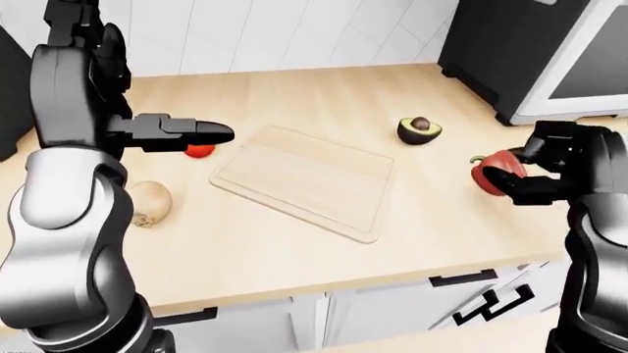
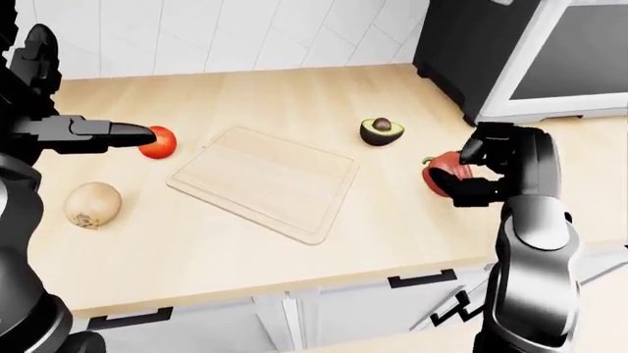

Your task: Place the avocado, onion, tomato and bell pepper on the cutting board.

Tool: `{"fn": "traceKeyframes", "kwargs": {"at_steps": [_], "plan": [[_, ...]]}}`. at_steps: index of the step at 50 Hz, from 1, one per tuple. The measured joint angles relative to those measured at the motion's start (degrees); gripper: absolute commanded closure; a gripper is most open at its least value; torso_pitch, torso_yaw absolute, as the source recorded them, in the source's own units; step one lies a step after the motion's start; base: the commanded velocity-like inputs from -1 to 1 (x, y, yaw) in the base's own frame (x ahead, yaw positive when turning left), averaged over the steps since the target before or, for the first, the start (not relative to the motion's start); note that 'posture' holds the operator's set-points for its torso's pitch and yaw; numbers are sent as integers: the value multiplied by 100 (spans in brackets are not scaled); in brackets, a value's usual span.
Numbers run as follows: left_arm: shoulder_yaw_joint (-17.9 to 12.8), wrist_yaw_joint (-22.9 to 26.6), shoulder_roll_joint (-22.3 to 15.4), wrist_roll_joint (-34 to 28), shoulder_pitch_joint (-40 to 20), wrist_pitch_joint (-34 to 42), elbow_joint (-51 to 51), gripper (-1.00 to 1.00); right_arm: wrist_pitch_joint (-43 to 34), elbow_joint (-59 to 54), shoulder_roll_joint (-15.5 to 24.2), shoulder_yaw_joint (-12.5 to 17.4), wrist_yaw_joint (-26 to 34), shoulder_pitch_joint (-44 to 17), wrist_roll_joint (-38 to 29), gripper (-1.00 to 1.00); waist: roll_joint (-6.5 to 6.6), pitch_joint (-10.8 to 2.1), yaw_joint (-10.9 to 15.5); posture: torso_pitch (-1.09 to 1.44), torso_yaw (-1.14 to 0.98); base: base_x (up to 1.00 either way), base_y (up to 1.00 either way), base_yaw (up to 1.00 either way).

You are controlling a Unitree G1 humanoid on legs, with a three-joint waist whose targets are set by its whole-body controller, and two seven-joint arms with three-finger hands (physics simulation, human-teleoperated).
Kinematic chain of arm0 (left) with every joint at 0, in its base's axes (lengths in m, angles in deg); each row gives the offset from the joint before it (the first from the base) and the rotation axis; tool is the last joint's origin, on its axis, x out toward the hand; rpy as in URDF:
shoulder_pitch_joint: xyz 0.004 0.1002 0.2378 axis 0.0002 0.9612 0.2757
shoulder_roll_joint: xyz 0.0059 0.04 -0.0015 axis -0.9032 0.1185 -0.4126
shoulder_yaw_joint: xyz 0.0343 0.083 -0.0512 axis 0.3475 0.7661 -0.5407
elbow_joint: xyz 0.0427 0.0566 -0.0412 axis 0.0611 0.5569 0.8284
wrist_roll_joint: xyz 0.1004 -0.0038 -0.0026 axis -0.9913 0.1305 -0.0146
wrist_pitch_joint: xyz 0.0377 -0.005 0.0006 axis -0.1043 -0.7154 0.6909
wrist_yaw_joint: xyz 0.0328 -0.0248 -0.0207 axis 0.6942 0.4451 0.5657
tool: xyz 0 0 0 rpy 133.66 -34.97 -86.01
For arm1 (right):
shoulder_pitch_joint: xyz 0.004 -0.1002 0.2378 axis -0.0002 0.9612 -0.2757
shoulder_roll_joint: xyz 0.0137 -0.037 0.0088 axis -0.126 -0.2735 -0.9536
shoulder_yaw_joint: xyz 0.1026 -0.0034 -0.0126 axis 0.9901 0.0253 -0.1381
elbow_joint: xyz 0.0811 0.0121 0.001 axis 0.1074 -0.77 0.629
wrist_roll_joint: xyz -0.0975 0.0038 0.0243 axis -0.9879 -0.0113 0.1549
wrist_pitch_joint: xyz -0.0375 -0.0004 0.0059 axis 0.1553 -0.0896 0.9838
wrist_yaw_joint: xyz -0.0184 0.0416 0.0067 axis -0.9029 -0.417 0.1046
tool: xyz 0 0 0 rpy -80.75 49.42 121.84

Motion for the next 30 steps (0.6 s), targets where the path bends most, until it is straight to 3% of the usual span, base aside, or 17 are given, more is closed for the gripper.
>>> {"fn": "traceKeyframes", "kwargs": {"at_steps": [7,15,22,30], "plan": [[-32,-22,-9,4,32,-46,24,-100,-387,41,141,-349,131,-647,-63,97,-4,0,-8,0,0,0,0,0],[-48,-32,-18,29,71,-39,-29,-100,-382,-573,-143,-1104,175,-1545,-199,95,41,7,-31,0,0,0,0,0],[-12,-44,13,15,100,-81,6,-100,41,-1823,-479,-1601,237,-2536,-358,95,104,20,-34,0,0,0,0,0],[-50,-34,14,35,130,-54,-54,-100,985,-3490,-984,-1893,144,-3540,-449,95,146,9,-46,0,0,0,0,0]]}}
